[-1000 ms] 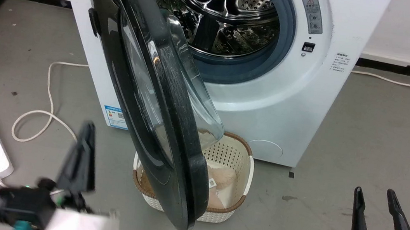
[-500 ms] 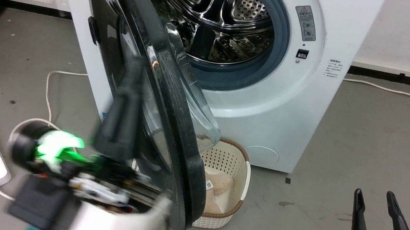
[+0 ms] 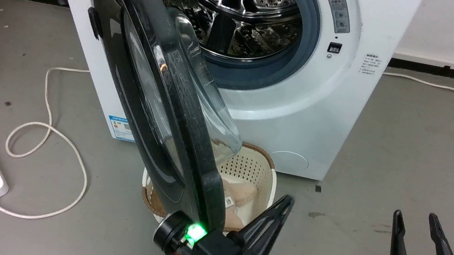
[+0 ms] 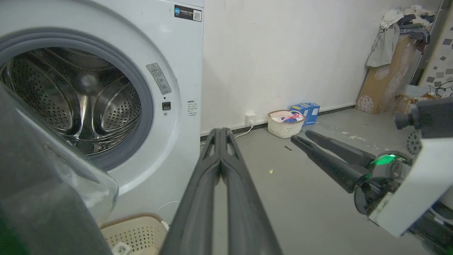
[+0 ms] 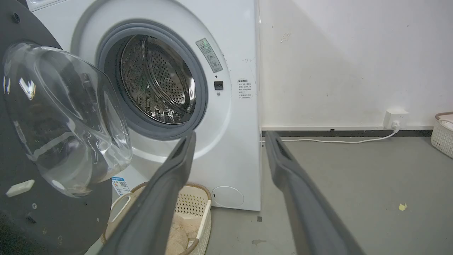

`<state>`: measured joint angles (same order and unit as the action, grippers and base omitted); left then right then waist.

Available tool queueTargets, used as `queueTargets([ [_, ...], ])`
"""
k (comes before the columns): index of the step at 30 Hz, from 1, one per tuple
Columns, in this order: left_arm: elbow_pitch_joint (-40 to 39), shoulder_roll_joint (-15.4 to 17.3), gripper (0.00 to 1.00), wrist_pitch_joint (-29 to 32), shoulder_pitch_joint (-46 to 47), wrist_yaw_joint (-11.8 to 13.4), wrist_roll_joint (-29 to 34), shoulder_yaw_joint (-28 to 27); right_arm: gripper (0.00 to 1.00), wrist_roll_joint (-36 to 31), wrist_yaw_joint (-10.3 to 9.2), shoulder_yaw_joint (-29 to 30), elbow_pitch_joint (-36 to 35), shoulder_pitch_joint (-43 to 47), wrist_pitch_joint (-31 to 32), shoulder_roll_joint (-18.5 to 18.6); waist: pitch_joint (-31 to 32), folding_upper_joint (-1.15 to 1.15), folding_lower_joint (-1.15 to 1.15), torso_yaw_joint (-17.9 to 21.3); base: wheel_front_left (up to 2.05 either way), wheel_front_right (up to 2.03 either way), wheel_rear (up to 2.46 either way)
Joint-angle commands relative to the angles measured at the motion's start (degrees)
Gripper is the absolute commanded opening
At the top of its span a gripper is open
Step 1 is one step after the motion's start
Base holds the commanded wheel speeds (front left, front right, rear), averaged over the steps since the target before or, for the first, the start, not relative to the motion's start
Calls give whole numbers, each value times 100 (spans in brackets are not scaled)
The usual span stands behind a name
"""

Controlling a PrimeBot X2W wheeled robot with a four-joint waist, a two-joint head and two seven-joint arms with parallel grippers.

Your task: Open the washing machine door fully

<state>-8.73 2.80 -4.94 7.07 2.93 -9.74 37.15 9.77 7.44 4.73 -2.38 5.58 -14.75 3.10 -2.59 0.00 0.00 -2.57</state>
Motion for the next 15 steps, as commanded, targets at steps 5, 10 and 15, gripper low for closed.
queueTargets([
  [5, 713, 8, 0, -96, 26, 193, -206, -137, 100, 64, 5, -19, 36, -62, -25, -22, -50, 0, 0, 6, 0, 0, 0],
  [10, 1279, 8, 0, -240, 212, 389, -377, -367, 100, 72, 5, -79, 69, -84, -25, -22, -100, 0, 0, -21, 0, 0, 0],
  [15, 1512, 31, 0, -359, 236, 434, -449, -459, 100, 75, 5, -89, 90, -69, -25, -22, -81, 0, 0, -160, 0, 0, 0],
])
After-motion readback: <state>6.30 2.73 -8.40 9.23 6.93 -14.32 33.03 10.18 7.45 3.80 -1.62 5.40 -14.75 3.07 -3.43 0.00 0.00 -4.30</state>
